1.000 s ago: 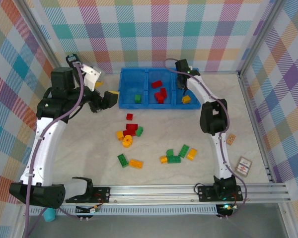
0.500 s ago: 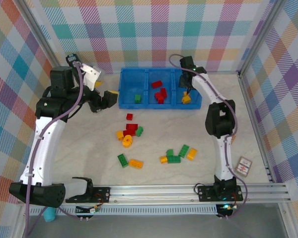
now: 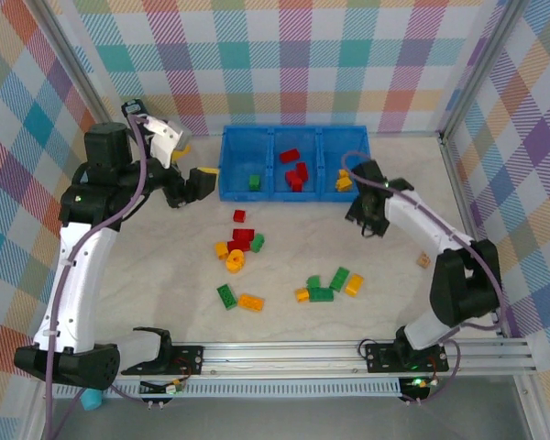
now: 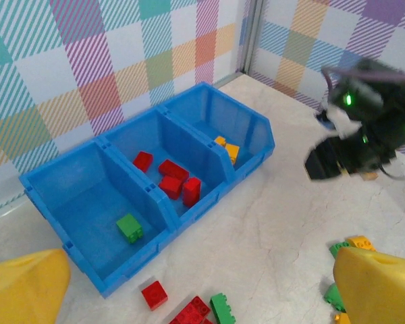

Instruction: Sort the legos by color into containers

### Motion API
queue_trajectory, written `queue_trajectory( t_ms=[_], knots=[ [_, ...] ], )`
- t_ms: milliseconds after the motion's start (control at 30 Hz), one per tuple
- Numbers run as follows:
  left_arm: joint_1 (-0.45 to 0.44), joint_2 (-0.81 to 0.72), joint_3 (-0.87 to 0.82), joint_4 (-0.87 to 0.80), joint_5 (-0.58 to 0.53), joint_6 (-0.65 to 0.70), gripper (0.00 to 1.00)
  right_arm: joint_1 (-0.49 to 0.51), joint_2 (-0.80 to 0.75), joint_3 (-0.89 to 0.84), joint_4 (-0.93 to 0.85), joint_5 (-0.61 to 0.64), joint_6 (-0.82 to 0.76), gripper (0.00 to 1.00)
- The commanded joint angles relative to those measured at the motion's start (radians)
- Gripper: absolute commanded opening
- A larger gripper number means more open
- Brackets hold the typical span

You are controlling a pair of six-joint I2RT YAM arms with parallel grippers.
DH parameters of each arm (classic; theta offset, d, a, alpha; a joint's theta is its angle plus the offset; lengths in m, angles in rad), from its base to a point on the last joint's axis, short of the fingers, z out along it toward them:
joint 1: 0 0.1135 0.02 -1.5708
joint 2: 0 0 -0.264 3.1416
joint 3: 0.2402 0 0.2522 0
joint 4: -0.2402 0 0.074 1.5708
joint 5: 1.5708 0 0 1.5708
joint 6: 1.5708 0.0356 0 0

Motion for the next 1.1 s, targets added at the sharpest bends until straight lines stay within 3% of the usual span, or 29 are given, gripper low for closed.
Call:
queue_trajectory(
  t_ms=[0,233,567,1067],
  knots=[
    [-0.001,-0.043,-0.016,0.044,0.048,-0.016,1.0,0.022,-0.111,-0.124,-0.026,-0.096,0.161,0.61],
    [-0.002,-0.067,-0.017,0.044,0.054,-0.022,1.0,0.126,-0.164,-0.3,-0.041,-0.166,0.265,0.61],
    [-0.003,-0.079,-0.014,0.049,0.074,-0.028,1.0,0.169,-0.196,-0.436,-0.009,-0.167,0.322,0.6],
    [-0.005,-0.067,-0.012,0.047,0.071,-0.032,1.0,0.17,-0.054,-0.417,0.071,-0.157,0.235,0.59]
  ],
)
